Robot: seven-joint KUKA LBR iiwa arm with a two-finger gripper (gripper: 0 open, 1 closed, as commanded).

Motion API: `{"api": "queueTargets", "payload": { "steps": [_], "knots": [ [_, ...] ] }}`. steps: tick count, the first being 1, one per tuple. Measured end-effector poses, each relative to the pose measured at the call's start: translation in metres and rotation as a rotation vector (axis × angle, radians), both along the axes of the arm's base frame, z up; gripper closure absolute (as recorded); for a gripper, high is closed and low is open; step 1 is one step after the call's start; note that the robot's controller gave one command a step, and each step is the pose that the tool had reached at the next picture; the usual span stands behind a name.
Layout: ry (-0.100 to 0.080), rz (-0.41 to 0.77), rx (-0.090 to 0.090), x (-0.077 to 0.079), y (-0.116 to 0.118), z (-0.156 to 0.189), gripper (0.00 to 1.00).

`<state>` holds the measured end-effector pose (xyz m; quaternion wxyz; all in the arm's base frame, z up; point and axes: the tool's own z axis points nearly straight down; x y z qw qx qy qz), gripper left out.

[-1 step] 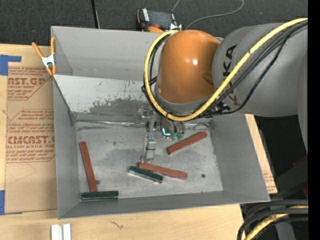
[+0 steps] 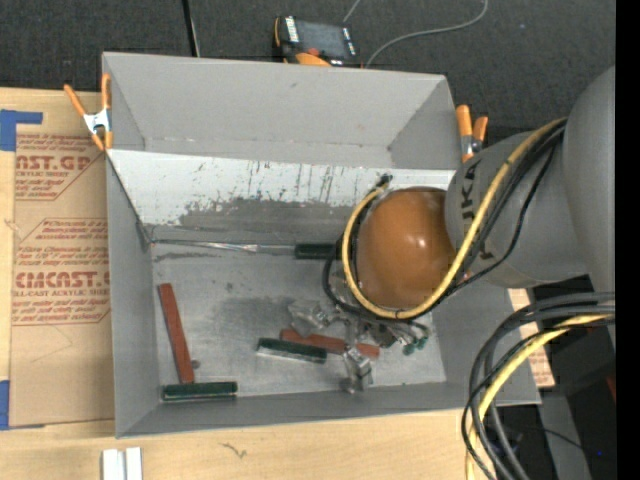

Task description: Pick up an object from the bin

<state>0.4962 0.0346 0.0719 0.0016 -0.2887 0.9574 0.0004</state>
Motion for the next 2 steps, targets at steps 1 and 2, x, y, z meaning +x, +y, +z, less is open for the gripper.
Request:
{"api": "queueTargets", "payload": {
  "steps": [1, 2],
  "knots": [
    [0.002, -0.129, 0.003, 0.0087, 0.0742, -0.002, 0.0],
    [0.004, -0.132, 0.0, 0.0084, 0.071, -0.0022, 1.0]
  ]
}}
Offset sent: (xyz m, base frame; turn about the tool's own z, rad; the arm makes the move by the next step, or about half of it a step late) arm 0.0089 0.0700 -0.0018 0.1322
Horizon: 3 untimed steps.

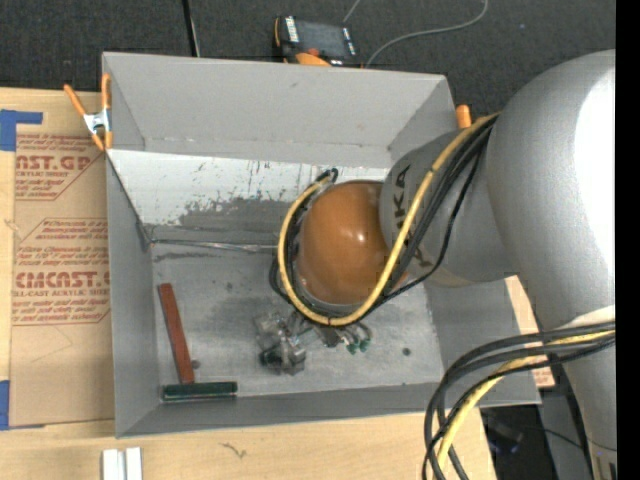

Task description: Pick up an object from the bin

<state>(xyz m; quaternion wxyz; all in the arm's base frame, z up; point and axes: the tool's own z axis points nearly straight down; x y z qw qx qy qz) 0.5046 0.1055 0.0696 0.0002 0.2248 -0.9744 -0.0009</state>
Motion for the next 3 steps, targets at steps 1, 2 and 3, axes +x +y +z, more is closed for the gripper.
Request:
{"api": "queueTargets", "payload": {
  "steps": [1, 2, 3],
  "knots": [
    [-0.009, 0.4, -0.001, -0.004, -0.028, 0.175, 1.0],
    [-0.003, 0.4, 0.001, -0.005, -0.028, 0.172, 0.0],
    [0.001, 0.772, 0.004, -0.008, -0.003, 0.0, 0.0]
  ]
}}
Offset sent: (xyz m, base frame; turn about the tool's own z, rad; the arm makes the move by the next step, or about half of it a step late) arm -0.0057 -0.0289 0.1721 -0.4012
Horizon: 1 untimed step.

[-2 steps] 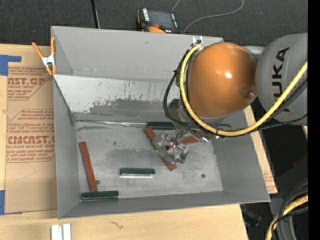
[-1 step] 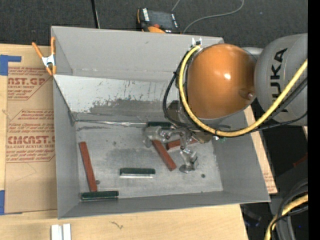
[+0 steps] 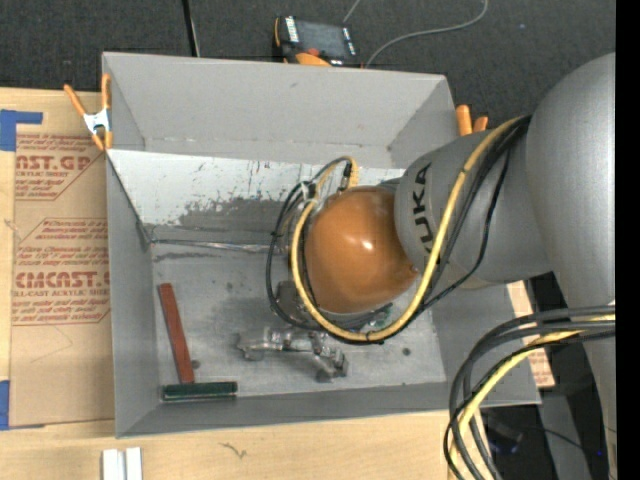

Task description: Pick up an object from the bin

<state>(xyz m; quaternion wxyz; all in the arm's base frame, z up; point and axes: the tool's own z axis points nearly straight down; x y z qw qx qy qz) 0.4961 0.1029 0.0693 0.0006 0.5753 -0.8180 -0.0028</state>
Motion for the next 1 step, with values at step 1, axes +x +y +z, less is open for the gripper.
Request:
{"api": "queueTargets", "payload": {
  "steps": [1],
  "knots": [
    [-0.012, -0.092, -0.003, 0.0548, -0.037, 0.0613, 0.0]
  ]
}}
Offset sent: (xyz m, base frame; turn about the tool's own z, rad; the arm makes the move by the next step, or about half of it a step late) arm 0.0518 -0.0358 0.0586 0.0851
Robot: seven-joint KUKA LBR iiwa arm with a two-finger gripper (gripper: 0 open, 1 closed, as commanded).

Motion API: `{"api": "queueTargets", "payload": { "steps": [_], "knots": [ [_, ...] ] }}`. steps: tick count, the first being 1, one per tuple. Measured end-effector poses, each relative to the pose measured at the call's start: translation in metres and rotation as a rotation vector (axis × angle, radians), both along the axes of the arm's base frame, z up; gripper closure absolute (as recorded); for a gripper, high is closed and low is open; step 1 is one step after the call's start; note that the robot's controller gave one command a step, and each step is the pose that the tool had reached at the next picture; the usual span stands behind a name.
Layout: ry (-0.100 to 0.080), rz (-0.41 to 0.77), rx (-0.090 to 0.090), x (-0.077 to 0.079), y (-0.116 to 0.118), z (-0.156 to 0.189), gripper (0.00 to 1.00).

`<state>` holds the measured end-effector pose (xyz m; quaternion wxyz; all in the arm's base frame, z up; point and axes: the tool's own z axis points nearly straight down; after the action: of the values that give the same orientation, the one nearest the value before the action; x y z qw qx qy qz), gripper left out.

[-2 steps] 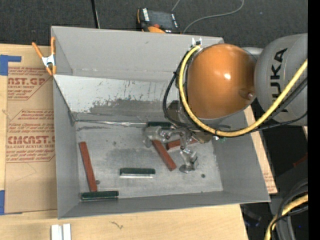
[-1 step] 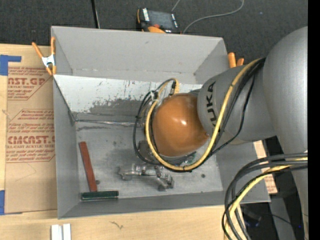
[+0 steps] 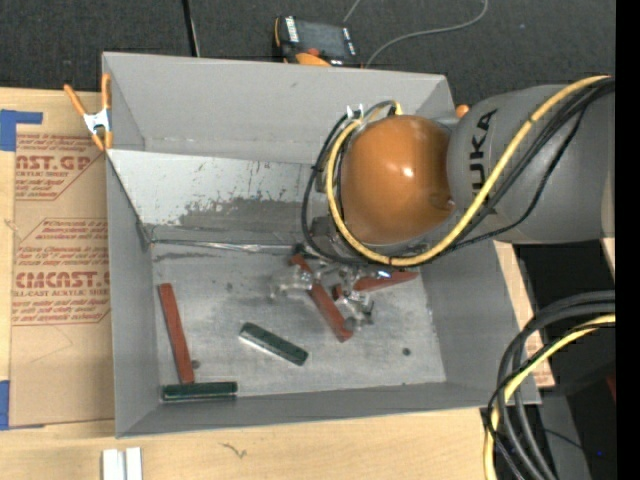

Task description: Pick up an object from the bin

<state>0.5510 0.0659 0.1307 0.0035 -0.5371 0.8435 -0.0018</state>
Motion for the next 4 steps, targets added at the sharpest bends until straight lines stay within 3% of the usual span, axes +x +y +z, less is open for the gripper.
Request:
{"api": "queueTargets", "payload": {
  "steps": [1, 2, 3, 4],
  "knots": [
    [0.008, 0.186, 0.004, -0.021, 0.073, -0.062, 0.0],
    [-0.003, 0.063, 0.001, 0.043, 0.039, 0.005, 0.0],
    [0.008, 0.188, 0.003, -0.02, 0.079, 0.012, 0.0],
    [0.015, 0.082, 0.0, -0.039, 0.085, -0.058, 0.0]
  ]
}}
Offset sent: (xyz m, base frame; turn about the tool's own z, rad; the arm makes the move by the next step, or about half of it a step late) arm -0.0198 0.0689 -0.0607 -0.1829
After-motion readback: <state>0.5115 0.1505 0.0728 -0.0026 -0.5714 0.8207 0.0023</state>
